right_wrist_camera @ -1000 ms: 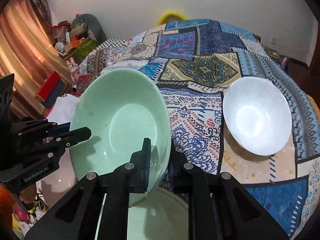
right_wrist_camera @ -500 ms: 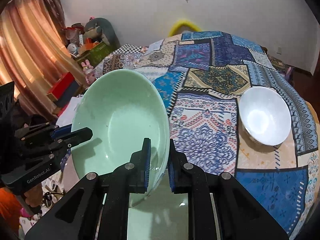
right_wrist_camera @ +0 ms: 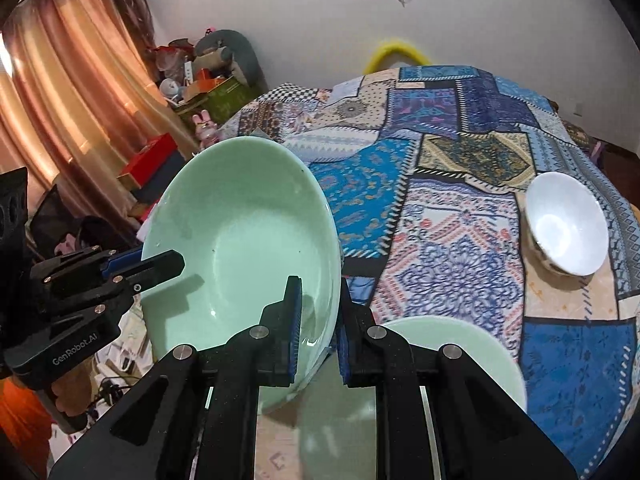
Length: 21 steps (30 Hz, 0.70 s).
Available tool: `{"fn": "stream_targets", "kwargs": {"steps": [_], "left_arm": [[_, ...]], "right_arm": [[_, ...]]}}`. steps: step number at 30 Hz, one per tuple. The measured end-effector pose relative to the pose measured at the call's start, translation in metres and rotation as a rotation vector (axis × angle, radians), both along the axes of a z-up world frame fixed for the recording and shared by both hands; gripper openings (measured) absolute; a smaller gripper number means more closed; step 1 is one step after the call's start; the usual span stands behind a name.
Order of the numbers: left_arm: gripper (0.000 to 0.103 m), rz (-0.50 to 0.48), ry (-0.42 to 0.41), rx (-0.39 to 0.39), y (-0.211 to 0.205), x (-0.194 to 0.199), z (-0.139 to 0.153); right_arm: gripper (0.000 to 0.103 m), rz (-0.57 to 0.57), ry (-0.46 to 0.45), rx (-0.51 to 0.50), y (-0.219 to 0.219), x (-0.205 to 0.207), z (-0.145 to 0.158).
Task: Organize plates and bowls
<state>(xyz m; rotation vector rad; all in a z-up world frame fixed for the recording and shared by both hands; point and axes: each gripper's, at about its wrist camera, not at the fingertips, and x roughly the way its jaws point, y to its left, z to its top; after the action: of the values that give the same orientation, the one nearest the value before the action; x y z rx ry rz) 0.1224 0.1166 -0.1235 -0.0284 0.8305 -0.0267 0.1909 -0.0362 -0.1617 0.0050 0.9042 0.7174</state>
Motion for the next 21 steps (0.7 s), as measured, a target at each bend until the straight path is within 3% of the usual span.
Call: {"fn": "stream_targets", "kwargs": {"steps": [21], "left_arm": [[0.018,0.096,0.039,-0.020,0.055,-0.040,-0.032]], "right_arm": [[0.014,0.083,0.061,-0.006,0.053,-0.028,-0.030]]}}
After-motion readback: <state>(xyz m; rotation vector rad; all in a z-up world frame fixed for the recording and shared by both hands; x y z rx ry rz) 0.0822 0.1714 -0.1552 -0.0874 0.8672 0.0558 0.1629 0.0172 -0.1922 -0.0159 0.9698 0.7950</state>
